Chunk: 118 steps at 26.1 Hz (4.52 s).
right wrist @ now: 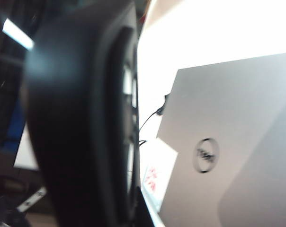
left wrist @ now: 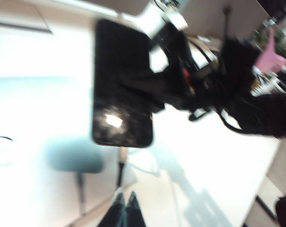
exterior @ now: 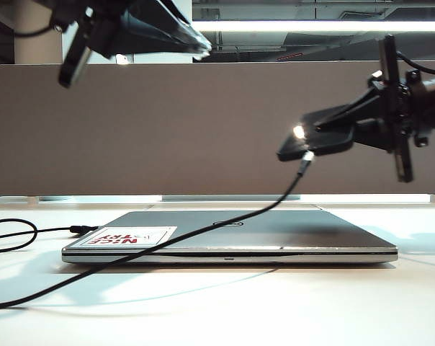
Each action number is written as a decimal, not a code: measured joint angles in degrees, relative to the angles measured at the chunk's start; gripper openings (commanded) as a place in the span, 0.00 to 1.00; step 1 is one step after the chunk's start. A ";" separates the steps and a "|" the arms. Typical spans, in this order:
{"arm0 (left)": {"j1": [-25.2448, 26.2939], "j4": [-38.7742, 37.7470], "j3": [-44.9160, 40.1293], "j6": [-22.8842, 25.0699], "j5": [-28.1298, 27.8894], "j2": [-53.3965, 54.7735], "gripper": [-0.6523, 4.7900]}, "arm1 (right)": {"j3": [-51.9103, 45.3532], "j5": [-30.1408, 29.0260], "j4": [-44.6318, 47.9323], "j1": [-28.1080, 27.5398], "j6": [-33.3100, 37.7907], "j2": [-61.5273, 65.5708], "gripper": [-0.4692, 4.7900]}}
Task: Pick up the charging cable and the phone, plug the charging cable into the charging port on the phone, and finally place them back on the table.
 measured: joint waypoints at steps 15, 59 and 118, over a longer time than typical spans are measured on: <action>6.14 -5.60 5.38 1.73 -0.09 -2.14 0.11 | 16.46 17.90 -56.52 -8.28 -37.55 -2.93 0.08; 6.19 -6.03 5.33 1.86 -0.13 -2.14 0.11 | 32.50 28.85 -85.44 -7.58 -52.35 15.08 0.43; 13.46 26.18 -20.09 19.65 -0.20 -16.26 0.11 | -24.68 45.35 -36.92 -7.13 -44.98 -76.04 0.08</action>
